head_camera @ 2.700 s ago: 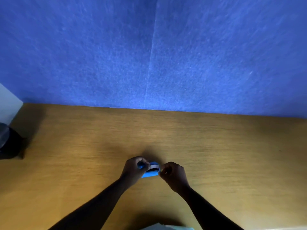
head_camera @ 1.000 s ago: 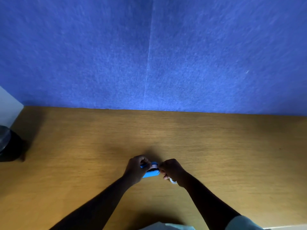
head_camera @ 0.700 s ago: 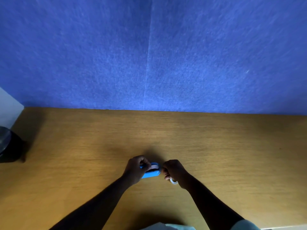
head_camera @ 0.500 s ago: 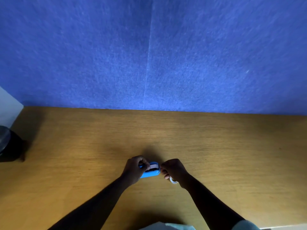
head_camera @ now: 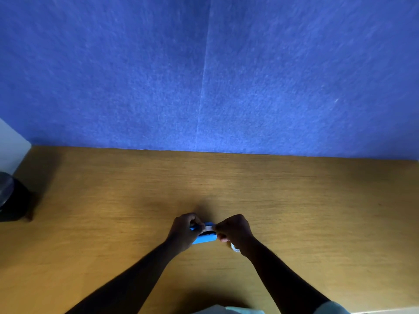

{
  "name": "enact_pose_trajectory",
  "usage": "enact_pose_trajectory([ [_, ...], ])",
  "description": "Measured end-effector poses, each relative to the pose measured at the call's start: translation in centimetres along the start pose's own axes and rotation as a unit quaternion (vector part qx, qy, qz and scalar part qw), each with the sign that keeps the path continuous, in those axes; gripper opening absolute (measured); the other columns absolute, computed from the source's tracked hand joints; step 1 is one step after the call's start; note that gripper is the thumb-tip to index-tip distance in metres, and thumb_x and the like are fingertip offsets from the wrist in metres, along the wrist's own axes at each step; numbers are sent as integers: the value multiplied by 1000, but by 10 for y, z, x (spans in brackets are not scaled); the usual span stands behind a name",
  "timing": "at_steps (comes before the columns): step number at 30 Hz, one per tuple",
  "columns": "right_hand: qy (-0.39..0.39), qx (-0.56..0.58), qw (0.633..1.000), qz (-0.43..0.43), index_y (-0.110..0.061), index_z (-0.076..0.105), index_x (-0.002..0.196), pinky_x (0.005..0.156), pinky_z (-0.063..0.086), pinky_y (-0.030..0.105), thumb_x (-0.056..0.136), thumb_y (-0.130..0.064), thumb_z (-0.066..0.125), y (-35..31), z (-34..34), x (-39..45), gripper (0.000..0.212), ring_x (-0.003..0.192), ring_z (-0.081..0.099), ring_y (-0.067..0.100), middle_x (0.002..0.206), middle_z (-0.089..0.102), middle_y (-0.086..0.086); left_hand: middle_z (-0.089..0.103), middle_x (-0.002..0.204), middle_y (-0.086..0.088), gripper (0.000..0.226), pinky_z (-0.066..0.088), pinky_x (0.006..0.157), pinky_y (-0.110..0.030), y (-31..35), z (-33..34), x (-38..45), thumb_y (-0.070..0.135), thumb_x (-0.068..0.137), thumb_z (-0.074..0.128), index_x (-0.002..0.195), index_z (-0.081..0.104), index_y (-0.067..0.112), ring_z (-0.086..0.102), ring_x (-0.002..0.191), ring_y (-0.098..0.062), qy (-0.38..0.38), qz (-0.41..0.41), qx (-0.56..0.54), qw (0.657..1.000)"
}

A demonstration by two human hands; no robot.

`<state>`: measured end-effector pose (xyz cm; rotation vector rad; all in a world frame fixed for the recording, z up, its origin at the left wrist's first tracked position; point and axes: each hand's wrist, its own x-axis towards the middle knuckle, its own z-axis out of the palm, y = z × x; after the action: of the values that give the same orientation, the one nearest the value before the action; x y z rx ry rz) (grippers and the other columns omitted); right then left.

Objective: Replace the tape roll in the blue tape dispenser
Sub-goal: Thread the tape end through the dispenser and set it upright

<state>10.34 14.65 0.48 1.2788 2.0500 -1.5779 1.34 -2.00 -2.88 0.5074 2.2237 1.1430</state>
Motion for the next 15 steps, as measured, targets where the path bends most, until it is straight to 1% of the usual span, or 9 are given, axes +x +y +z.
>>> enact_pose_trajectory([
  [3,-9,29,999,12,5,79,92,62,61,27,81,-10,87,0,1,1,20,63,73,16,74,78,14,75,92,8,7,61,84,-37,0,0,0,16,81,81,81,74,20,70,89,-8,-5,0,-5,1000],
  [5,-27,32,999,18,5,77,97,69,64,30,85,-11,84,0,0,1,21,72,75,20,81,77,15,75,93,8,7,61,84,-37,0,0,0,16,81,80,82,74,20,70,90,-8,-7,1,-5,1000],
  [6,-36,29,999,22,5,77,99,69,63,29,87,-12,82,0,0,1,22,74,75,19,82,76,14,75,93,7,7,61,85,-38,0,0,0,16,81,80,82,74,19,70,90,-9,-6,4,-5,1000],
  [10,-52,12,998,35,6,75,105,63,61,24,91,-14,78,1,0,2,24,73,74,17,83,75,12,75,90,8,5,60,86,-38,1,0,1,16,82,79,82,75,19,70,89,-8,-4,10,4,1000],
  [15,-31,-8,999,23,4,77,96,61,62,25,89,-14,79,2,-2,4,19,65,75,14,77,76,12,75,88,10,6,60,85,-36,1,-1,1,18,80,80,82,74,19,70,88,-7,-9,-1,-2,1000],
])
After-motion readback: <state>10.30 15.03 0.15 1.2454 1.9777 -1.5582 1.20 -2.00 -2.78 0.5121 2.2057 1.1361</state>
